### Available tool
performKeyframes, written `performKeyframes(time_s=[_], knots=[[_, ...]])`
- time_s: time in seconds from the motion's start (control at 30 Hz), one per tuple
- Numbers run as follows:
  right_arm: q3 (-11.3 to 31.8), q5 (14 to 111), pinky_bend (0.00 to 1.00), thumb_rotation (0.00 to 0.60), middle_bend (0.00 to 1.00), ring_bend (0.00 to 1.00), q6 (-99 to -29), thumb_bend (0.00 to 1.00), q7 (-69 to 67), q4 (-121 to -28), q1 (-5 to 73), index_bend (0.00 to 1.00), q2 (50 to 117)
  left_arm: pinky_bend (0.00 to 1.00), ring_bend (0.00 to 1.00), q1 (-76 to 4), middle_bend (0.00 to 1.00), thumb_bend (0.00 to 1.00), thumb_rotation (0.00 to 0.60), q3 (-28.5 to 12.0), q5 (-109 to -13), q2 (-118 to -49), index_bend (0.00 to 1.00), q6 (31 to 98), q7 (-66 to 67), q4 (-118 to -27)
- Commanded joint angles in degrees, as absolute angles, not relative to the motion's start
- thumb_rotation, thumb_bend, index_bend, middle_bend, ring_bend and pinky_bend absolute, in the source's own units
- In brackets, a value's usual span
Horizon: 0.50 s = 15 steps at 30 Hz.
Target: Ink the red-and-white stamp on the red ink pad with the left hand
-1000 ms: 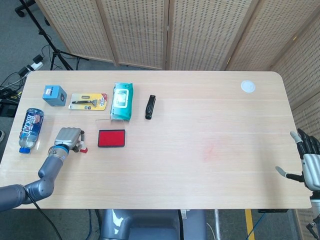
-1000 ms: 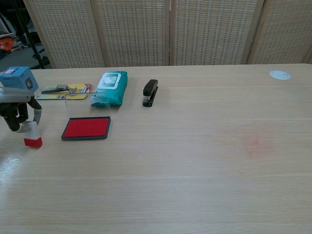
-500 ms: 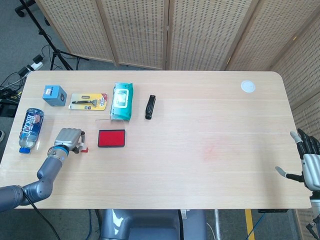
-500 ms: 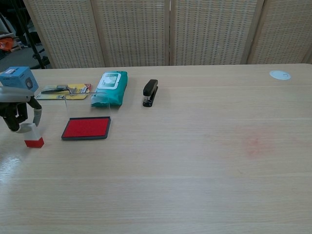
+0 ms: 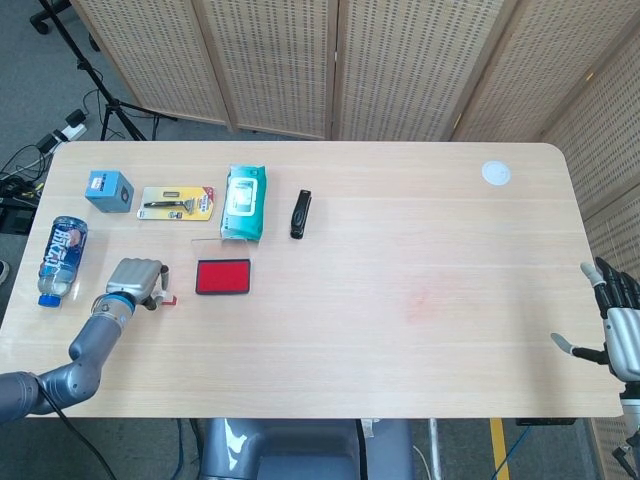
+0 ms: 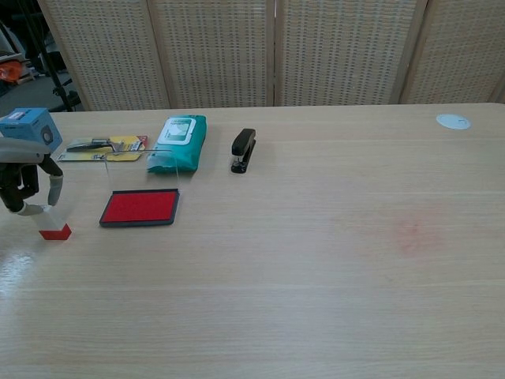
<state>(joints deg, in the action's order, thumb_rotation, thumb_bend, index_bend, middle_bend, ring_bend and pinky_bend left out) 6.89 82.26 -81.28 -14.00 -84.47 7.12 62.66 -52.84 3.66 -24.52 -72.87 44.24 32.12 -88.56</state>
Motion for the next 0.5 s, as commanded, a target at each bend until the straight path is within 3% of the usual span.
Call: performKeyframes(time_s=[0.03, 0.17, 0.23, 0.3, 0.37, 0.43, 0.5], knots=[[6.9, 82.3, 0.00, 0.600, 0.00, 0.00, -81.4, 0.00, -14.0, -84.5, 7.1, 0.00, 62.6, 0.95, 0.97, -52.7, 0.91, 0.36, 0.600, 3.5, -25.0, -72.3, 0.48, 44.7, 31.6, -89.2], [6.9, 82.6, 0.00, 0.600, 0.00, 0.00, -81.8, 0.00, -14.1, -84.7, 7.0, 0.00, 62.5, 0.94, 0.94, -51.5, 0.88, 0.33, 0.600, 2.1, -28.7, -69.5, 0.44, 46.4, 28.7, -92.2], [6.8, 82.7, 0.00, 0.600, 0.00, 0.00, -81.9, 0.00, -14.2, -84.7, 6.9, 0.00, 62.5, 0.90, 0.82, -50.3, 0.77, 0.31, 0.600, 1.3, -31.5, -68.1, 0.40, 47.6, 26.7, -93.6], [6.8, 83.1, 0.00, 0.600, 0.00, 0.00, -82.4, 0.00, -14.3, -84.9, 6.7, 0.00, 62.3, 0.71, 0.57, -46.7, 0.51, 0.27, 0.600, -0.4, -38.9, -65.1, 0.30, 51.6, 21.0, -96.1], [6.8, 83.3, 0.00, 0.600, 0.00, 0.00, -82.7, 0.00, -14.4, -85.0, 6.6, 0.00, 62.2, 0.38, 0.18, -43.6, 0.13, 0.21, 0.600, -0.2, -45.3, -63.5, 0.13, 54.1, 16.9, -96.7], [6.7, 83.5, 0.00, 0.600, 0.00, 0.00, -83.0, 0.00, -14.5, -85.1, 6.5, 0.00, 62.2, 0.18, 0.02, -40.0, 0.00, 0.15, 0.600, 0.1, -50.9, -62.2, 0.03, 57.6, 12.5, -96.8], [6.7, 83.7, 0.00, 0.600, 0.00, 0.00, -83.1, 0.00, -14.5, -85.3, 6.5, 0.00, 62.1, 0.06, 0.00, -37.3, 0.00, 0.09, 0.600, 0.3, -54.6, -61.8, 0.00, 60.7, 9.3, -96.5]])
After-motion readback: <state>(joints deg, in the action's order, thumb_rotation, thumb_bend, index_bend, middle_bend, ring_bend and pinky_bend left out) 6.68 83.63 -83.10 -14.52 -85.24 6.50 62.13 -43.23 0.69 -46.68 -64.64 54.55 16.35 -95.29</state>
